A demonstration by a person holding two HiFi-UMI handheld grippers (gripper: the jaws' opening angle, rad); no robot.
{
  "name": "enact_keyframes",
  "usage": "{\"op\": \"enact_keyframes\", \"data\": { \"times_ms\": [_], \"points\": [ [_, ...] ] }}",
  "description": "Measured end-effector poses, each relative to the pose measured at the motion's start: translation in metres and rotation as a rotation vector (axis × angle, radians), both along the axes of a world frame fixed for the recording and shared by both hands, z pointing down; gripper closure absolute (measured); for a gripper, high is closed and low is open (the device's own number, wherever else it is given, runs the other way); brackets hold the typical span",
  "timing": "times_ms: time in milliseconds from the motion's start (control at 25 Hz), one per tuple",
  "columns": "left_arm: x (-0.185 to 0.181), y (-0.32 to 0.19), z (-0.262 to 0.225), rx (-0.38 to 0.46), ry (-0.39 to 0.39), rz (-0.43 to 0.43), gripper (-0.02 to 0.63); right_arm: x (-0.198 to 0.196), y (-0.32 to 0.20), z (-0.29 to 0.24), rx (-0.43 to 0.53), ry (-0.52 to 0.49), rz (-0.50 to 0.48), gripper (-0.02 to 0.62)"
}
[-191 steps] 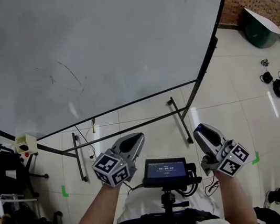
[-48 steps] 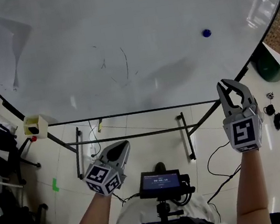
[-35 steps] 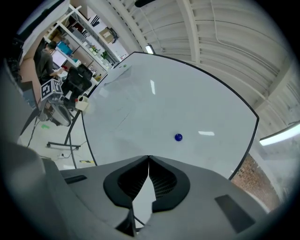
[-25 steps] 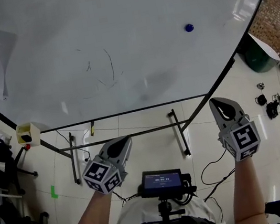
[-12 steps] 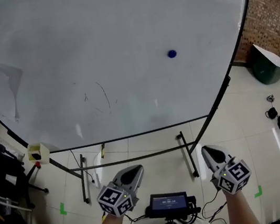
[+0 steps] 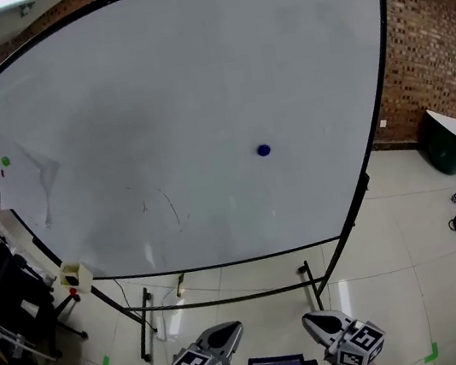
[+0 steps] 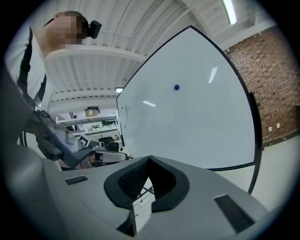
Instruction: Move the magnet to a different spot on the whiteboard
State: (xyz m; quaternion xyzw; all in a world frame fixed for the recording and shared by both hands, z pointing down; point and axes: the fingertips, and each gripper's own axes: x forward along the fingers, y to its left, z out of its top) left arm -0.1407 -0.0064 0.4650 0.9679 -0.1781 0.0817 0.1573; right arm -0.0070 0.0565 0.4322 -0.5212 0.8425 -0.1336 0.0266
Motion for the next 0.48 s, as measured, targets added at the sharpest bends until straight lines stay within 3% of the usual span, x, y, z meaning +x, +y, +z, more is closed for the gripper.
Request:
{"op": "enact_keyframes", "data": {
  "times_ms": [480],
  "points": [
    [0.040, 0.056, -0.005, 0.003, 0.001, -0.012, 0.575, 0.029, 0.034, -0.003, 0.021, -0.062, -0.058, 0.568]
  ]
}}
